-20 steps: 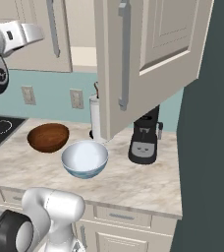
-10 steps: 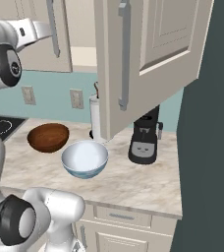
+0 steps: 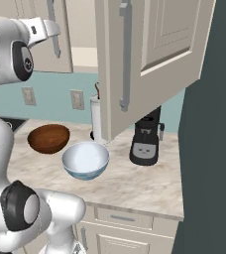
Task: Open the cabinet. Pick the bowls from the counter and place them in the cabinet. Then close the cabinet.
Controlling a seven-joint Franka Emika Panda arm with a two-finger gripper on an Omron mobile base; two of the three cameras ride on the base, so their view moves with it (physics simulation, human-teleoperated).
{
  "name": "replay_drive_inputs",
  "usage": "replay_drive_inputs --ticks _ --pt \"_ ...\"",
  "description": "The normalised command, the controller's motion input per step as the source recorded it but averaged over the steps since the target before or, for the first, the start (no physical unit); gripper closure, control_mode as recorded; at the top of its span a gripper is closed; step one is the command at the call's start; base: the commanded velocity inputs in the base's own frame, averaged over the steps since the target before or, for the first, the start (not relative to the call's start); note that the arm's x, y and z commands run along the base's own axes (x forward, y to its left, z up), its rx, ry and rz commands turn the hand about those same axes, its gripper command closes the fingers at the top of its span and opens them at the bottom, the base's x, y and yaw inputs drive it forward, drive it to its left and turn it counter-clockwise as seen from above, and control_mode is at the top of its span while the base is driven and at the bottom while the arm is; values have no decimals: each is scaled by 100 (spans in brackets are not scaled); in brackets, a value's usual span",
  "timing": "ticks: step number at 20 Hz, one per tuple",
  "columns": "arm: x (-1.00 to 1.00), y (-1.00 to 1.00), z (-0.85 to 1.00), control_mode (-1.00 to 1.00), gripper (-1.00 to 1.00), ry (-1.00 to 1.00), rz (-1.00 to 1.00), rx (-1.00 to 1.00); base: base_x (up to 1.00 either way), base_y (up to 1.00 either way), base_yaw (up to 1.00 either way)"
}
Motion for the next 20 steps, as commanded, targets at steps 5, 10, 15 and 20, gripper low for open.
replay_drive_inputs --ticks 5,10,15,20 --pt "41 0 0 -100 -100 0 2 1 0 0 0" --pt "40 0 -1 -100 -100 2 1 0 0 0 0" --pt "38 0 -2 -100 -100 3 1 0 0 0 0" --pt "36 0 -3 -100 -100 4 0 0 0 0 0"
